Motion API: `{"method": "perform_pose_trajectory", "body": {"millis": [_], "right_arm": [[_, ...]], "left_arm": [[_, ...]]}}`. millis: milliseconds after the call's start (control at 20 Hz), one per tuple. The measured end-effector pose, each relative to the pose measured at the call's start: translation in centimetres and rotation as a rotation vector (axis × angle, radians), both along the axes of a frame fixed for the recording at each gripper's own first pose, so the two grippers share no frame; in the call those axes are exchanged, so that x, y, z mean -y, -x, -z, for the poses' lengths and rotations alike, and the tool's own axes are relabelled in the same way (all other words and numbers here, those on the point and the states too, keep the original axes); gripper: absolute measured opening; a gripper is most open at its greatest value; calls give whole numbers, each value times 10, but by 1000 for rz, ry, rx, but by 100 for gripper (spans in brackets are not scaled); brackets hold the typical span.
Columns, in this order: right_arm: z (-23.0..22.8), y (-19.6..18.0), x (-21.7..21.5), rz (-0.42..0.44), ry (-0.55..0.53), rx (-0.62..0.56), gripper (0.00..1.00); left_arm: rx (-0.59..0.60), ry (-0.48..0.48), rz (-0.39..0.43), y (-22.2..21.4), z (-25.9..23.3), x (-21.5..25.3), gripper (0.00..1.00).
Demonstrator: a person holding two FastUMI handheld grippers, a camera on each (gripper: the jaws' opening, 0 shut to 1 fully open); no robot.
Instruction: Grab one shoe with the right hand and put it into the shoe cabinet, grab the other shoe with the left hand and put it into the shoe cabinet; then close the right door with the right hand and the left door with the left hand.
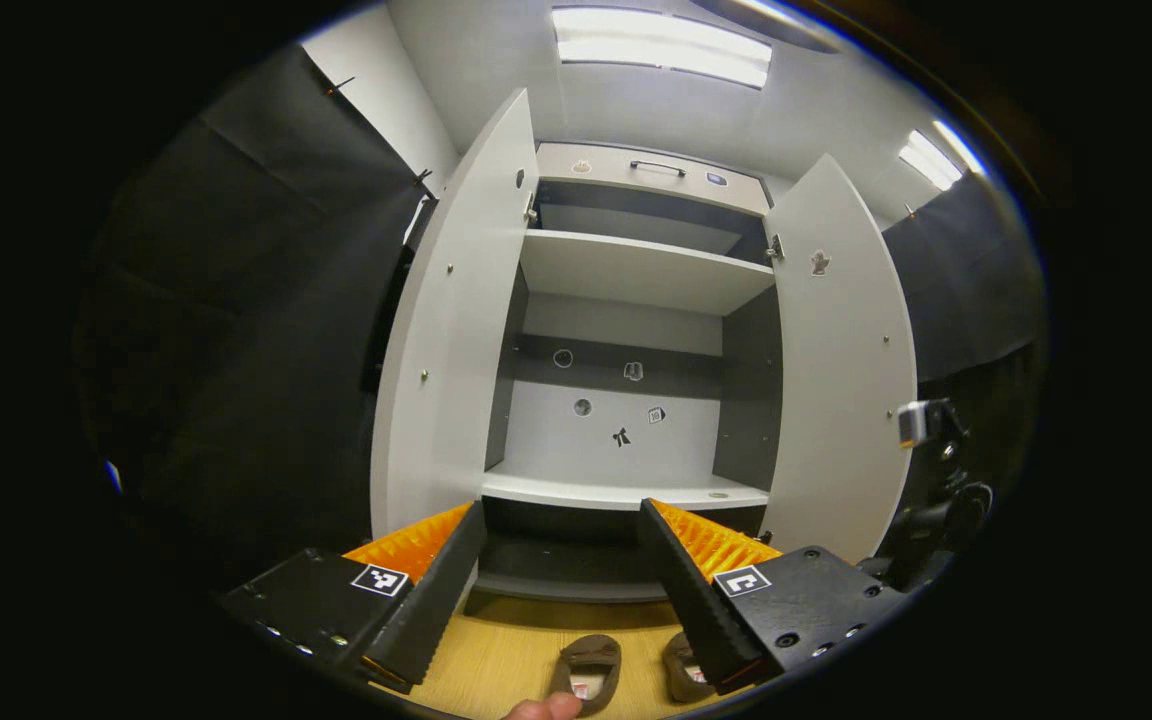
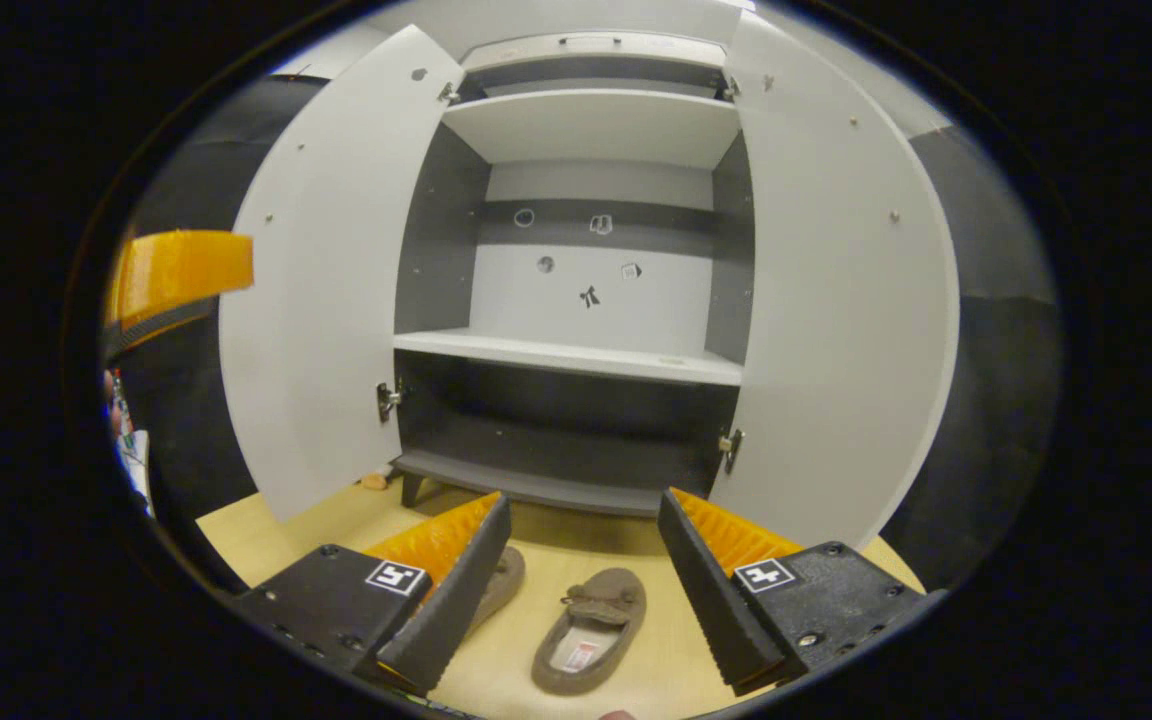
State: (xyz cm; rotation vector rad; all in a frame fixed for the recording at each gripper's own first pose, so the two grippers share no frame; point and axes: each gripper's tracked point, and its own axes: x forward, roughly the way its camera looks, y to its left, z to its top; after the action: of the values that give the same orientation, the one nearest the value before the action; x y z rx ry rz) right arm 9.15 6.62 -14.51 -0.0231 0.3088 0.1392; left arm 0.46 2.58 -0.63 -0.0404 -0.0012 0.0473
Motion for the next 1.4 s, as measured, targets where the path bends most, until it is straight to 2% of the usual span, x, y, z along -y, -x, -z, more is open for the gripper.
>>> {"method": "perform_pose_trajectory", "body": {"millis": [150, 200, 250, 450, 550, 600, 700, 750, 800, 900, 950, 1050, 1100, 1150, 1250, 1400], "right_arm": [[60, -1, 2, 16, 25, -127, 85], [82, -2, 2, 22, 31, -174, 71], [104, 2, 1, 16, 27, -230, 67], [165, 10, -4, 10, 36, -384, 68], [181, 4, -3, 20, 66, -392, 66], [190, 2, -3, 32, 78, -413, 60], [209, -1, -8, 52, 77, -457, 57], [215, -6, -9, 60, 86, -463, 56], [217, -10, -9, 66, 104, -456, 48], [222, -16, -8, 74, 137, -450, 42], [223, -18, -8, 73, 140, -444, 36], [226, -21, -6, 68, 142, -429, 36], [226, -23, -5, 73, 138, -423, 31], [227, -23, -4, 82, 133, -419, 32], [227, -27, -1, 108, 115, -402, 27], [223, -27, -1, 115, 61, -388, 17]], "left_arm": [[6, 4, -14, 0, -3, -9, 95], [8, 7, -17, 0, -4, -11, 95], [3, 6, -23, 0, -2, -13, 95], [12, 0, -21, 0, -3, -16, 95], [8, 0, -9, 1, -4, -13, 95], [5, -6, 1, 1, -5, -13, 95], [4, -24, 3, 0, -5, -14, 95], [3, -30, -3, -2, -6, -15, 95], [2, -30, 0, -3, -6, -13, 95], [-1, -28, 20, -5, -8, -6, 95], [1, -30, 24, -7, -8, -4, 95], [-2, -40, 35, -8, -8, 1, 95], [-1, -42, 40, -10, -9, 3, 95], [2, -41, 44, -9, -9, 6, 95], [7, -39, 51, -9, -9, 9, 95], [-2, -44, 57, -7, -5, 12, 95]]}}
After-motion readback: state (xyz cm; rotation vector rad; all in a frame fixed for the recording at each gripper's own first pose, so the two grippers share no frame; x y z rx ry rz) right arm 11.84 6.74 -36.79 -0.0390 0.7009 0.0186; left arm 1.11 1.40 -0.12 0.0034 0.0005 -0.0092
